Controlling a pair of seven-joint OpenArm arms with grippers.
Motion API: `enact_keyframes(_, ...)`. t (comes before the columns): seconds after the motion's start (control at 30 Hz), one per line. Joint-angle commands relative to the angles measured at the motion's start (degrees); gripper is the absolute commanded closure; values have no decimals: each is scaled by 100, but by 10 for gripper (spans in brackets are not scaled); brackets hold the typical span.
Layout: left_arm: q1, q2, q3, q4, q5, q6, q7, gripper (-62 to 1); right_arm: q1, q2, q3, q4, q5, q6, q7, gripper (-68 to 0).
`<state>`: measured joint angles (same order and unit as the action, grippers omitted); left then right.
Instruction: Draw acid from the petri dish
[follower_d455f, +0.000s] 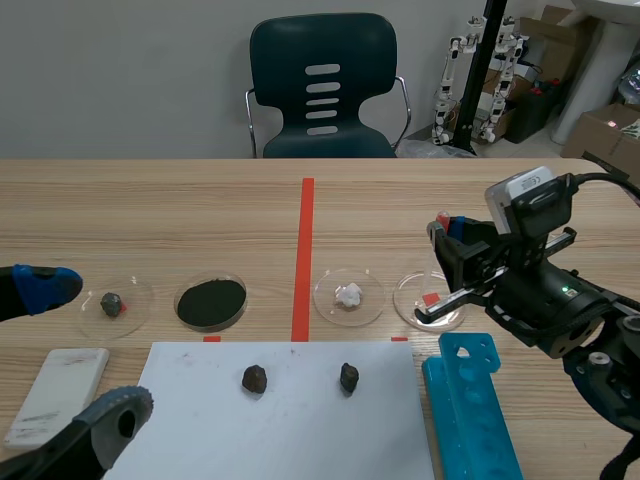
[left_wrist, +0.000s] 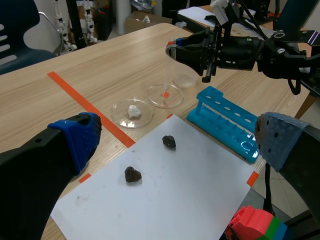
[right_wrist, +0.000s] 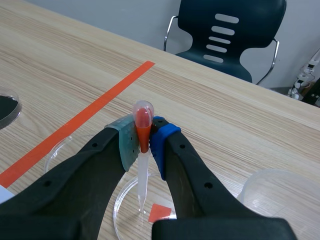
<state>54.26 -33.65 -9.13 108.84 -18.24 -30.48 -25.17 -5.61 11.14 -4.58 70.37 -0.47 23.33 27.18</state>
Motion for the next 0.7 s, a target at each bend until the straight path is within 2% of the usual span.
enact_keyframes(0.0,-15,28,15,50,-79,-13,-94,-623,83,61,37,33,63,7,109,-76)
enact_keyframes(0.67,-15,28,15,50,-79,-13,-94,-623,83,61,37,33,66,7,111,-63)
